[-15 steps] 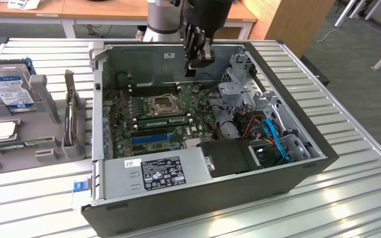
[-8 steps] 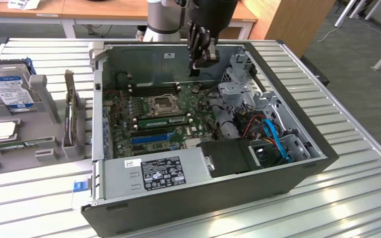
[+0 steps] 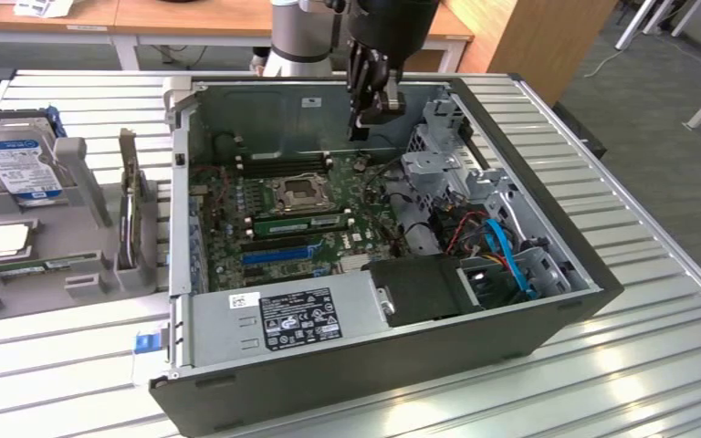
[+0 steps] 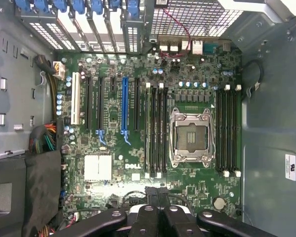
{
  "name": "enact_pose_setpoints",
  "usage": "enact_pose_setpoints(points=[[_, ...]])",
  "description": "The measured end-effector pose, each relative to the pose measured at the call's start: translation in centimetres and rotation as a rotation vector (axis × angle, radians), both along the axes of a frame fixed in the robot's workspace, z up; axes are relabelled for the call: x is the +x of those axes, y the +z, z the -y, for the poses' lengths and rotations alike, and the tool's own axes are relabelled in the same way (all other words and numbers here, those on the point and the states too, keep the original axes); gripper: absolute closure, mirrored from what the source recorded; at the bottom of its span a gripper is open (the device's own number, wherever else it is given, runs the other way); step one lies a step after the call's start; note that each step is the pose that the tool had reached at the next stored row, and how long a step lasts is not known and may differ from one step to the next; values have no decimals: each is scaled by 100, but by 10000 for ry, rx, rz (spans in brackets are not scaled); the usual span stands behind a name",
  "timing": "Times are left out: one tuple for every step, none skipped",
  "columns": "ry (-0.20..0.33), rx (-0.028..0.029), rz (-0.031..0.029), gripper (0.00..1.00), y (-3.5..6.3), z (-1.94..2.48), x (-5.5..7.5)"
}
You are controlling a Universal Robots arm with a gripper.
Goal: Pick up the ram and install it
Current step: 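Press down the ram until it locks into place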
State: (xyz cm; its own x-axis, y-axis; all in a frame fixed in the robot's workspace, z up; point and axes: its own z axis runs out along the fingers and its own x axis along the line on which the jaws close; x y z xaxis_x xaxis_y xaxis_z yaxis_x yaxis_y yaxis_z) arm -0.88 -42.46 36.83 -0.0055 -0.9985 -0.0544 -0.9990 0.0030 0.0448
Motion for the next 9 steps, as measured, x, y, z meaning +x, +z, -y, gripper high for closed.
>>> enact_pose_setpoints(points=[[6,0,0,90,0,0,0],[13,0,0,90,0,0,1],[19,0,0,90,0,0,1],[25,0,0,90,0,0,2],[30,0,0,90,0,0,2],[35,1,0,90,0,0,3],[40,0,0,90,0,0,3],[45,0,0,90,0,0,3],[51,0,0,90,0,0,4]])
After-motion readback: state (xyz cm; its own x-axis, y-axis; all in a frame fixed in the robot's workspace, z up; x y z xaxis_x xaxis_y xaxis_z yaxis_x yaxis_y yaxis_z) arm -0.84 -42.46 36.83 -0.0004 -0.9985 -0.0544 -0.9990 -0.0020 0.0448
